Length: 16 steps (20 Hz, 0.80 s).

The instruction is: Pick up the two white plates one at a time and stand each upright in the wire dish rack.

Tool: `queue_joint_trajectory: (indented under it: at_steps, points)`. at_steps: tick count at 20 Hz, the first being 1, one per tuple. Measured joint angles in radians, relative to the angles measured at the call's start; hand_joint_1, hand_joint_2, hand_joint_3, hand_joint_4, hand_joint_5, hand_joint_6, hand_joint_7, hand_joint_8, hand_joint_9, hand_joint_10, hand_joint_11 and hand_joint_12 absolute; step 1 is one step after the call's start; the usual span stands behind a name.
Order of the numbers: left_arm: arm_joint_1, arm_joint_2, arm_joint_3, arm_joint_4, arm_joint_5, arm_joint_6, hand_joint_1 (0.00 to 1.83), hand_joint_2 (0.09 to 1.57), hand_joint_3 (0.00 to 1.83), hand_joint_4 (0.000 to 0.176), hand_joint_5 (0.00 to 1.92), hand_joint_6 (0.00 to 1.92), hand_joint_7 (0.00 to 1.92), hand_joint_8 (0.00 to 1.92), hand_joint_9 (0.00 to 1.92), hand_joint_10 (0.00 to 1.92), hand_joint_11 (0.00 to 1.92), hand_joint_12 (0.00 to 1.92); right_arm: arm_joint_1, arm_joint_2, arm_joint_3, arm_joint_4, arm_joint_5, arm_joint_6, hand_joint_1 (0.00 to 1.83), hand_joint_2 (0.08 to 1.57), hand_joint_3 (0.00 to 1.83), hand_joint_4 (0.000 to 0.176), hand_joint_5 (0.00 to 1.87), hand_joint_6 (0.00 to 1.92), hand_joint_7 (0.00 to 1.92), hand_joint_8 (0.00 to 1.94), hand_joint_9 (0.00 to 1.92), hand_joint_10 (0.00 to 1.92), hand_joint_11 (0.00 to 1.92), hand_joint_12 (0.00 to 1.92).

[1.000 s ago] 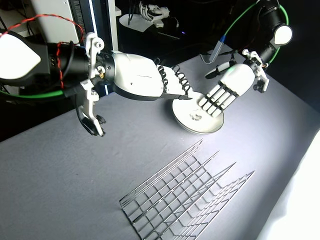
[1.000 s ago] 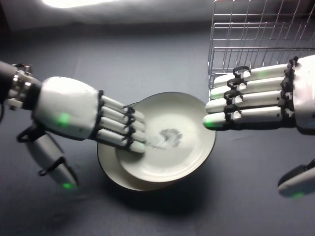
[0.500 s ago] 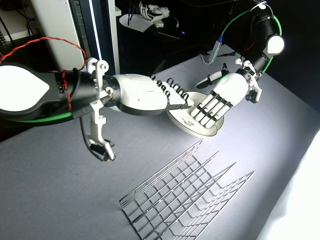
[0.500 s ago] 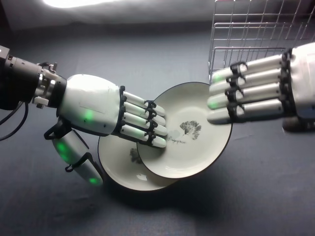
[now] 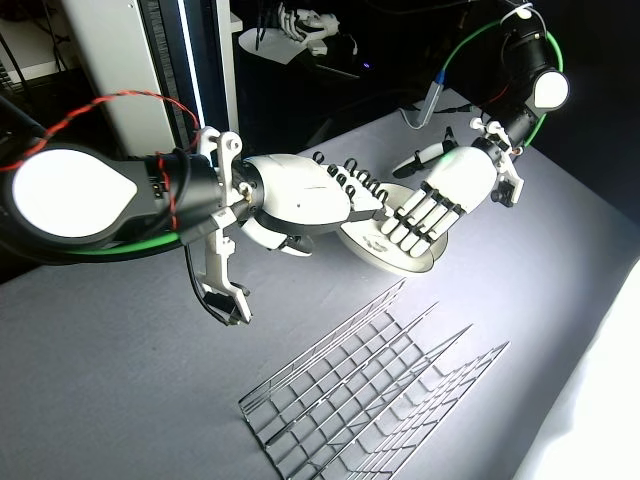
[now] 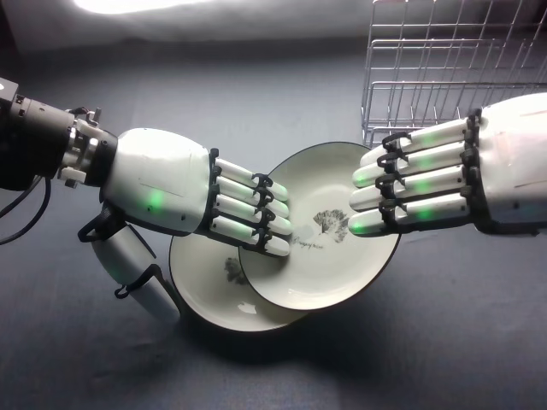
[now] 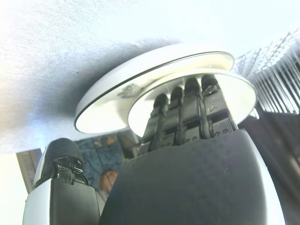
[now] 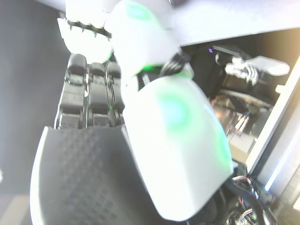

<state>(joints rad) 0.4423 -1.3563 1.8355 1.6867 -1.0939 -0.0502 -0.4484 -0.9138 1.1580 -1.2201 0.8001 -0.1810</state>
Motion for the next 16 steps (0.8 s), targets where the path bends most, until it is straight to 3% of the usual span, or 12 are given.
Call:
queue_joint_trajectory:
  at_steps: [1,4,6,8,12,16]
  points:
    - [0.000,0.000,0.000,0.000,0.000,0.000,0.00,1.07,0.00,0.000,0.00,0.00,0.00,0.00,0.00,0.00,0.00,0.00,-0.004,-0.003,0.000,0.002,-0.006,0.000,1.55,1.18,0.00,0.000,0.00,0.00,0.00,0.00,0.00,0.00,0.00,0.15]
    - [0.000,0.000,0.000,0.000,0.001,0.000,0.00,1.07,0.00,0.000,0.00,0.00,0.00,0.00,0.00,0.00,0.00,0.00,-0.028,-0.025,0.000,0.012,-0.036,0.000,1.60,1.18,0.00,0.000,0.00,0.00,0.00,0.00,0.00,0.00,0.00,0.24]
    - [0.000,0.000,0.001,0.000,0.000,0.000,0.00,1.08,0.00,0.000,0.00,0.00,0.00,0.00,0.00,0.00,0.00,0.00,-0.043,-0.037,0.000,0.005,-0.048,0.001,1.59,1.19,0.00,0.000,0.00,0.00,0.00,0.00,0.00,0.00,0.00,0.12]
    - [-0.001,0.000,0.001,0.000,0.000,0.000,0.00,1.07,0.00,0.000,0.00,0.00,0.00,0.00,0.00,0.00,0.00,0.00,-0.056,-0.058,0.008,0.005,-0.064,0.000,1.64,1.18,0.00,0.000,0.00,0.00,0.00,0.00,0.00,0.00,0.00,0.17]
    - [-0.001,-0.001,0.003,0.000,-0.001,0.000,0.00,1.07,0.00,0.000,0.00,0.00,0.00,0.00,0.00,0.00,0.00,0.00,-0.063,-0.124,0.054,0.016,-0.096,0.000,1.64,1.20,0.00,0.000,0.00,0.00,0.00,0.00,0.00,0.00,0.00,0.22]
    - [-0.002,-0.001,0.003,0.000,-0.001,0.000,0.00,1.08,0.01,0.000,0.00,0.00,0.00,0.00,0.00,0.00,0.00,0.00,-0.066,-0.187,0.097,0.049,-0.122,-0.003,1.64,1.23,0.01,0.000,0.00,0.00,0.00,0.00,0.00,0.00,0.00,0.15]
